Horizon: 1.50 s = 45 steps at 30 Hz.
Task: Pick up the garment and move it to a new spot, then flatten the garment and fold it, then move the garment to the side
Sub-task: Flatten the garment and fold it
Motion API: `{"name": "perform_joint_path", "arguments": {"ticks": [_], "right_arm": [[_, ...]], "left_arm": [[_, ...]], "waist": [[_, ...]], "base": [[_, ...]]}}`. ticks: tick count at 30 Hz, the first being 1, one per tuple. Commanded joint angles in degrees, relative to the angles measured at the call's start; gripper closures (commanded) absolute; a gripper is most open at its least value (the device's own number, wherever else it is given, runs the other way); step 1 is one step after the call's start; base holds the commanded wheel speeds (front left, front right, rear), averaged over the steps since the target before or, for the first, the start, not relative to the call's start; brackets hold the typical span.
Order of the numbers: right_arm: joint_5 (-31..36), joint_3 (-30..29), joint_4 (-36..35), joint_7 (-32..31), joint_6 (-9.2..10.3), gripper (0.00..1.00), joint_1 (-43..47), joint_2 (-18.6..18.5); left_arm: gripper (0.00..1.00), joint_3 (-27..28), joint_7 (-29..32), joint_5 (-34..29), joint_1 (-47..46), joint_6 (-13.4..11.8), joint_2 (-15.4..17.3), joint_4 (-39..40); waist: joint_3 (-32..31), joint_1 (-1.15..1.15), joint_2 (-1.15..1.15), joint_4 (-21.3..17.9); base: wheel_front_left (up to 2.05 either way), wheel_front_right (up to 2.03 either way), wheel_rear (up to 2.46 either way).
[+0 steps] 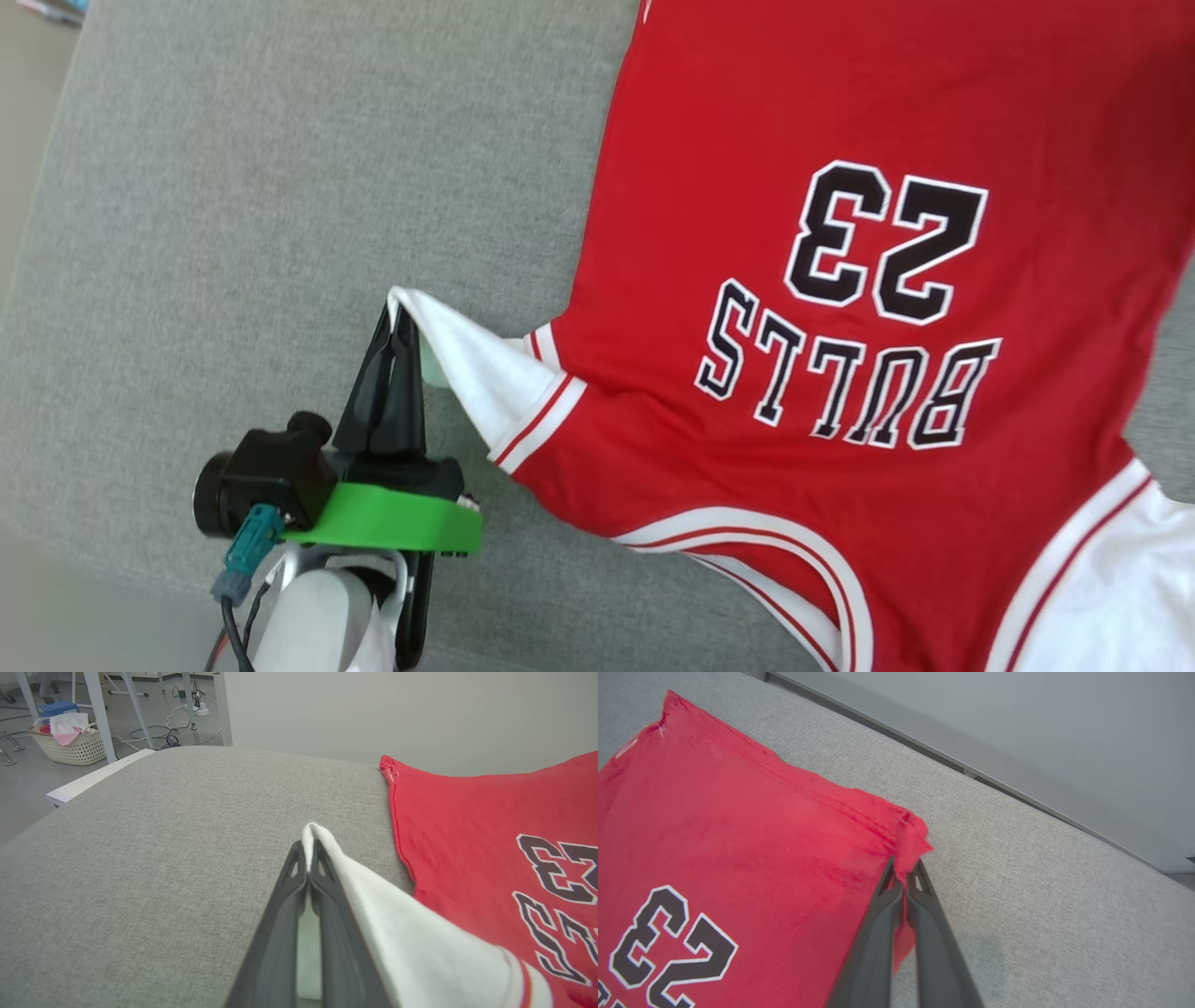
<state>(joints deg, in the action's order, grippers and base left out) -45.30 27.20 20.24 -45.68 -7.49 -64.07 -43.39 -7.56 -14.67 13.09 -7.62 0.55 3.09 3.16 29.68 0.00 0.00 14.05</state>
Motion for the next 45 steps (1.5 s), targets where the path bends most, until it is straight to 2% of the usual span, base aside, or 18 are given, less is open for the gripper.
{"name": "perform_joint_path", "arguments": {"ticks": [1, 10, 15, 19, 23, 30, 38, 39, 40, 41, 45], "right_arm": [[-1.2, 0.7, -1.1, 0.9, 0.00, 1.00, 1.9, -1.4], [-7.5, 4.6, -10.2, 5.8, 0.00, 1.00, 13.8, -9.1], [-10.7, 2.6, -13.6, 10.5, 0.00, 1.00, 23.5, -12.4], [-12.8, 0.4, -14.5, 13.7, 0.00, 1.00, 33.7, -13.3], [-13.9, -1.6, -14.1, 15.7, 0.00, 1.00, 44.1, -12.9], [-14.8, -4.7, -12.8, 17.5, 0.00, 1.00, 60.6, -10.0], [-12.2, -6.6, -10.8, 18.3, 0.00, 1.00, 70.7, -4.4], [-11.5, -7.4, -10.4, 19.0, 0.00, 0.85, 70.9, -3.7], [-10.9, -8.6, -10.1, 20.0, 0.00, 0.16, 71.0, -2.6], [-10.6, -9.5, -10.2, 20.7, 0.00, 0.00, 71.0, -1.7], [-7.9, -15.4, -12.2, 25.0, 0.00, 0.00, 69.3, 0.1]], "left_arm": [[1.00, 0.5, -0.3, -0.5, 0.9, 0.5, -0.2, -0.2], [1.00, 3.7, -0.3, -1.6, 5.5, 1.3, -0.2, -1.5], [1.00, 4.4, -0.3, -2.0, 7.9, 1.8, -0.2, -2.5], [1.00, 5.3, -0.3, -1.9, 9.5, 1.7, -0.2, -2.5], [1.00, 5.8, -0.3, -1.9, 10.7, 1.8, -0.2, -2.8], [1.00, 6.4, -0.3, -1.8, 11.4, 2.1, -0.2, -3.5], [1.00, 6.7, -0.3, -1.7, 11.4, 2.4, -0.2, -4.1], [1.00, 6.7, -0.3, -1.7, 11.4, 2.3, -0.2, -4.1], [1.00, 6.6, -0.3, -1.7, 11.4, 2.3, -0.2, -4.1], [1.00, 6.6, -0.3, -1.6, 11.4, 2.3, -0.2, -4.1], [1.00, 6.4, -0.3, -1.6, 11.4, 2.2, -0.2, -4.1]], "waist": [[-5.1, 0.00, 0.00, -3.6], [-12.0, 0.00, 0.00, -7.3], [-15.1, 0.00, 0.00, -8.3], [-16.6, 0.00, 0.00, -9.7], [-17.7, 0.00, 0.00, -10.7], [-18.6, 0.00, 0.00, -11.6], [-18.8, 0.00, 0.00, -11.9], [-18.8, 0.00, 0.00, -11.9], [-18.8, 0.00, 0.00, -11.9], [-18.8, 0.00, 0.00, -11.9], [-18.9, 0.00, 0.00, -12.0]], "base": [[0.00, 0.00, 0.00], [0.00, 0.00, 0.00], [0.00, 0.00, 0.00], [0.00, 0.00, 0.00], [0.00, 0.00, 0.00], [0.00, 0.00, 0.00], [0.00, 0.00, 0.00], [0.00, 0.00, 0.00], [0.00, 0.00, 0.00], [0.00, 0.00, 0.00], [0.00, 0.00, 0.00]]}}
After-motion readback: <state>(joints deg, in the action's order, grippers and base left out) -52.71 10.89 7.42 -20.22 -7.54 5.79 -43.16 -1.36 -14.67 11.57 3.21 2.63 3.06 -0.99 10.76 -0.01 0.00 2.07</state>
